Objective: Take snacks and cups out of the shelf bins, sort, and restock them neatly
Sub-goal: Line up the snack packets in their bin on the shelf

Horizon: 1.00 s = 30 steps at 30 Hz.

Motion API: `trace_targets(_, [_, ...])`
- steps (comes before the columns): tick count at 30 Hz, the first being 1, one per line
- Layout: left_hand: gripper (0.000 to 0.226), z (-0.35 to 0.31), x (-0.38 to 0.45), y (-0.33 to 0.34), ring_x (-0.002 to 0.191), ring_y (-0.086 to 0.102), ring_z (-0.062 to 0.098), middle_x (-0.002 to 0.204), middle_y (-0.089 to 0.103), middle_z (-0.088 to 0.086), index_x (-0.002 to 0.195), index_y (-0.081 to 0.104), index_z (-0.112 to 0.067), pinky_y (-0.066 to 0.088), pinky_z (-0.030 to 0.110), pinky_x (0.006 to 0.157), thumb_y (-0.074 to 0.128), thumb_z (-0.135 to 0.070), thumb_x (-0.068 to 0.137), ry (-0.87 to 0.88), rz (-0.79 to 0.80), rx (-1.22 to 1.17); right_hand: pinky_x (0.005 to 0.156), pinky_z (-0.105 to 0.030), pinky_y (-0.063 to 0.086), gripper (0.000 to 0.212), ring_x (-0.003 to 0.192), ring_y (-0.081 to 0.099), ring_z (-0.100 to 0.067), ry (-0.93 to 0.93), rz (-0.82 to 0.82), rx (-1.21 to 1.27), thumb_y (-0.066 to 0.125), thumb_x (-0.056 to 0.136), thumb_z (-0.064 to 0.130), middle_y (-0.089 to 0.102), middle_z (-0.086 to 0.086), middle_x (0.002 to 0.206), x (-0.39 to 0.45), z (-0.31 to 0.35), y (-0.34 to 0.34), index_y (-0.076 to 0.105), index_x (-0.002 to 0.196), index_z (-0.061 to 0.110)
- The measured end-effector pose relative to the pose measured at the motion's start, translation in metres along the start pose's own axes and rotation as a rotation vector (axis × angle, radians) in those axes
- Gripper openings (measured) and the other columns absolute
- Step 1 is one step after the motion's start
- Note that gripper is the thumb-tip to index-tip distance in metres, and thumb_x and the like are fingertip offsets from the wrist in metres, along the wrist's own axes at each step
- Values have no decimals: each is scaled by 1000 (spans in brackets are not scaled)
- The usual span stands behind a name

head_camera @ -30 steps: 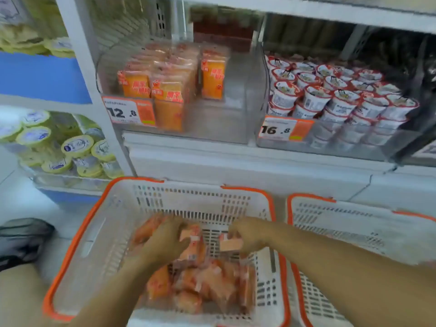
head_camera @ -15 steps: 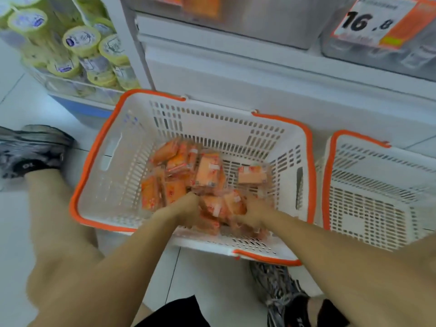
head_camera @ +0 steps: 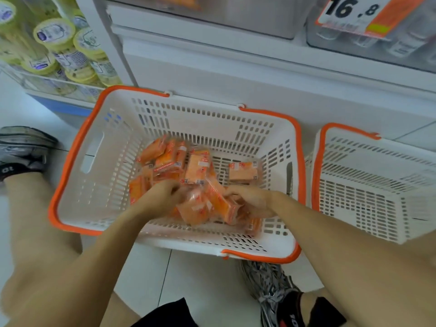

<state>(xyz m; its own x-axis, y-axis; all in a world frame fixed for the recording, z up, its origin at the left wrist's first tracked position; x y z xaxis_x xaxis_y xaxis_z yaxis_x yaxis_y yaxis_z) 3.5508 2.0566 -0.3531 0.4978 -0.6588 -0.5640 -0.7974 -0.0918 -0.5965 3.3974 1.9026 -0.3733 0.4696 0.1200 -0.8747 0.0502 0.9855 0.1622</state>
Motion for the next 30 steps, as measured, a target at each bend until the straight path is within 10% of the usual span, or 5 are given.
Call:
trace_targets(9, [71, 19, -5, -21, 83, 74, 34, 90, 73, 23, 99, 65, 8, 61, 51, 79, 48, -60, 95, -264, -290, -804, 100, -53, 50, 42, 94, 66, -30, -218, -56, 127, 74, 89, 40, 71, -13, 114, 7, 49, 28, 60, 125, 24])
trace_targets(13, [72, 17, -11, -27, 76, 68, 33, 76, 65, 16, 80, 57, -3, 60, 47, 80, 55, -75, 71, -239, -338, -853, 95, -48, 54, 29, 94, 65, -28, -240, -91, 148, 66, 93, 28, 71, -14, 109, 7, 59, 28, 65, 119, 16])
trace_targets(19, [56, 8, -17, -28, 88, 72, 21, 98, 73, 2, 98, 70, -14, 62, 42, 77, 88, -44, 53, -182, -249, -749, 85, -42, 59, 26, 93, 69, -23, -275, -98, 130, 70, 91, 31, 72, -2, 106, 9, 63, 39, 61, 116, 30])
trace_targets(30, [51, 19, -18, -47, 114, 66, 33, 124, 67, 17, 130, 58, -4, 53, 49, 95, 49, -43, 98, -41, -230, -1151, 100, -53, 48, 26, 97, 64, -36, -335, -73, 418, 40, 96, 16, 64, -20, 101, 6, 76, 30, 53, 116, 6])
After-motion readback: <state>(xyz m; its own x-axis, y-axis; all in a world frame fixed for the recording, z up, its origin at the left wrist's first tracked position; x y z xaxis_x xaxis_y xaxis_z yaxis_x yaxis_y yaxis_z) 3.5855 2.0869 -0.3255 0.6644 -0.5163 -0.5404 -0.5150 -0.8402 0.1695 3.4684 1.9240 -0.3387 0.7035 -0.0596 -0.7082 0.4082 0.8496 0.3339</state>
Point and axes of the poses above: each hand's wrist, its own x-axis towards the middle knuckle, its own y-axis out of the palm, z = x × y, the point moved 7 cm from there along x, towards the middle knuckle
